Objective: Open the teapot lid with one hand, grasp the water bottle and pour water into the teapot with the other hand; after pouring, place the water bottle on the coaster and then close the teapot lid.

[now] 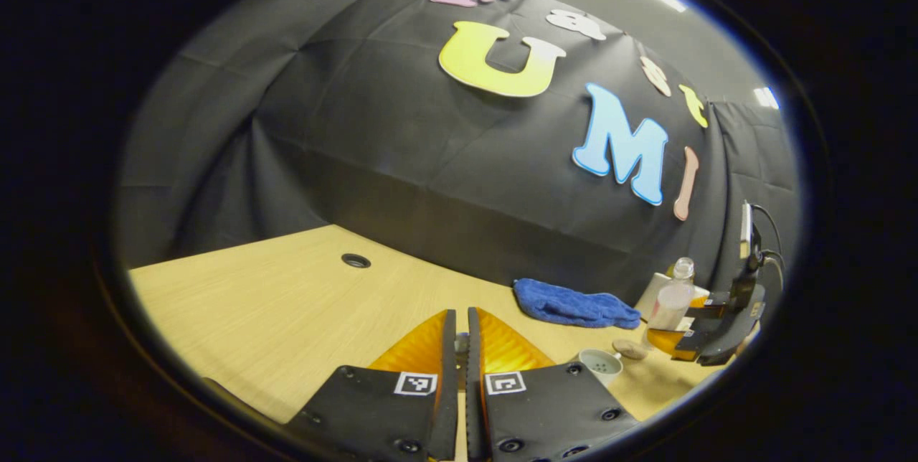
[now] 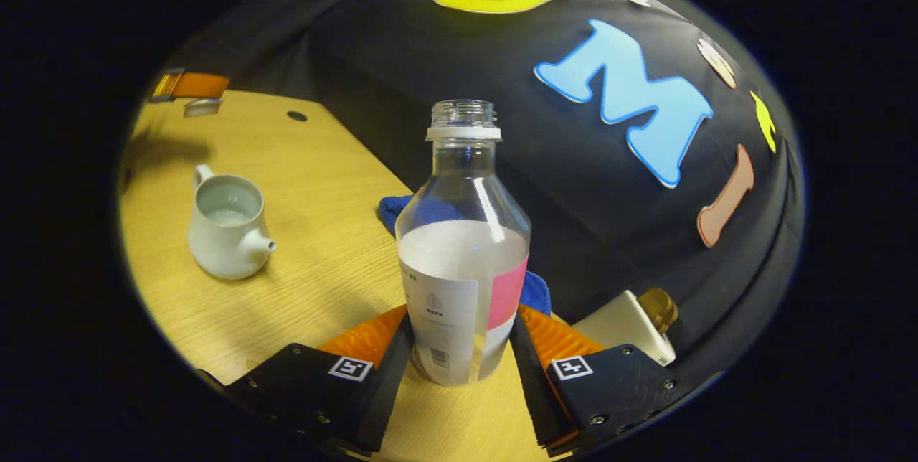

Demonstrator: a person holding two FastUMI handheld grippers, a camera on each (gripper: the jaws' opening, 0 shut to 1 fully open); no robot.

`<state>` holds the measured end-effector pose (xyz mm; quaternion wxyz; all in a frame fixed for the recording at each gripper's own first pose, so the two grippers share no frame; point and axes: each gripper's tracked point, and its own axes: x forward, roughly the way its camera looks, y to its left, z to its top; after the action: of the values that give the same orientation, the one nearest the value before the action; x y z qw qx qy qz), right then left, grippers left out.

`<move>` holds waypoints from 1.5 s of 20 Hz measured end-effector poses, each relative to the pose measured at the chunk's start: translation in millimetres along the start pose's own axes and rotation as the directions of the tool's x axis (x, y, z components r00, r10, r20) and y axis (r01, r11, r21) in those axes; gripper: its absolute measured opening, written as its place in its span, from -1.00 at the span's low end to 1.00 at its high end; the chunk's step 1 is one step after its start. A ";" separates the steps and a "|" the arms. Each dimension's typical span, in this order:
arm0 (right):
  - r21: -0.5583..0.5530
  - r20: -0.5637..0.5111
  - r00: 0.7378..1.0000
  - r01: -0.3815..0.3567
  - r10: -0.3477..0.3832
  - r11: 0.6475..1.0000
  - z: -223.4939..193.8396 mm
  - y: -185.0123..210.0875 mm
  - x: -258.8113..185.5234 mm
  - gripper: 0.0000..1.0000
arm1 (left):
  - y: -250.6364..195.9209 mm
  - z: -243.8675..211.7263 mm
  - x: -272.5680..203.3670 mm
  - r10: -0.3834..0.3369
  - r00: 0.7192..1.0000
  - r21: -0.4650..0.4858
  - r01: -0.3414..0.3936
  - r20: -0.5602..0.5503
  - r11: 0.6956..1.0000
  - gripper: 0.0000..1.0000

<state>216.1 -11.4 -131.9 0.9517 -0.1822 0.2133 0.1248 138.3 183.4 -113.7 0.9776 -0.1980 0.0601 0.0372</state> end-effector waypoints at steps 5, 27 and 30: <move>0.325 0.037 0.999 -0.023 0.012 0.945 -14.0 -14.4 20.1 0.51 | -1.3 -1.2 -0.2 -0.006 1.000 0.002 0.006 -0.004 1.000 -0.75; 0.497 -0.018 1.000 0.013 -0.004 0.868 -33.8 -16.2 38.6 0.66 | -3.3 -5.0 1.3 -0.011 1.000 0.011 0.011 -0.015 1.000 -0.75; 0.487 -0.028 0.999 0.046 -0.037 0.872 -33.9 -17.3 32.0 0.81 | -2.8 -4.4 -0.1 -0.015 1.000 0.013 0.015 -0.015 1.000 -0.75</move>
<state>237.4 -35.5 -169.9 0.9674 0.0579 0.2424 0.0450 138.1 179.1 -116.6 0.9787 -0.1922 0.0663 0.0278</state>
